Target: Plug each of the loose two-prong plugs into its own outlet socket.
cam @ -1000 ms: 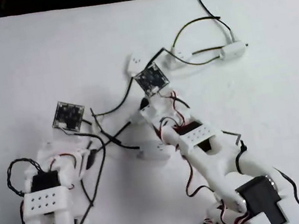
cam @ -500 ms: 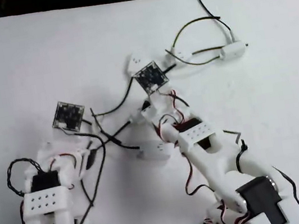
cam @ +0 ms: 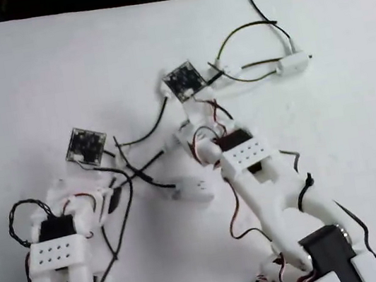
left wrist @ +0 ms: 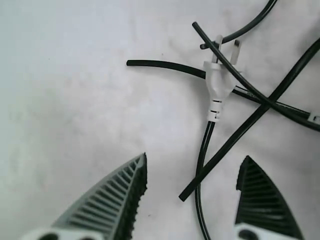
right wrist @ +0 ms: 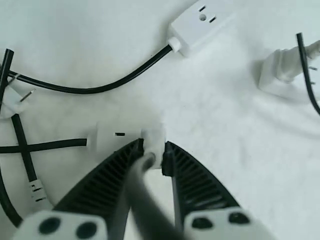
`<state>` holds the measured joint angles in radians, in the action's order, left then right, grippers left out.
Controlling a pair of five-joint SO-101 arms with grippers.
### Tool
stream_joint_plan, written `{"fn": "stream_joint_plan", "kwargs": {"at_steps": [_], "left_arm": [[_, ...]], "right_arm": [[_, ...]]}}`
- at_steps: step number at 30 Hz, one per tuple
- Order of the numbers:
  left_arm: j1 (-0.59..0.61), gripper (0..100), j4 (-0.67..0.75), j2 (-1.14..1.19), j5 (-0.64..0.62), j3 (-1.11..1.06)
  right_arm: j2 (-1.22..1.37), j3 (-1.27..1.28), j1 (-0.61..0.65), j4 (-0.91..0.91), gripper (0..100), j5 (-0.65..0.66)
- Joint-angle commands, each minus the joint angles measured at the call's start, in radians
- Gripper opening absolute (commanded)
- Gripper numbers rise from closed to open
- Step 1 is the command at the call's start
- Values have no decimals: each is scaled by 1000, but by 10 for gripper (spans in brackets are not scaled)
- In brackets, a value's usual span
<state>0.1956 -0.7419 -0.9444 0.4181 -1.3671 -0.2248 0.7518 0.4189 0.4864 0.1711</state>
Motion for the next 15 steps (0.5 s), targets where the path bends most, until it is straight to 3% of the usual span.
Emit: {"fn": "stream_joint_plan", "kwargs": {"at_steps": [1,9,15], "left_arm": [[8,290,20,-24,8,5],[10,290,20,-24,8,5],[10,290,20,-24,8,5]], "right_arm": [[-48,-89,-1,47,17,-5],[114,-147,-5,77,17,-2],[205,-273,-1,234,17,-8]]}}
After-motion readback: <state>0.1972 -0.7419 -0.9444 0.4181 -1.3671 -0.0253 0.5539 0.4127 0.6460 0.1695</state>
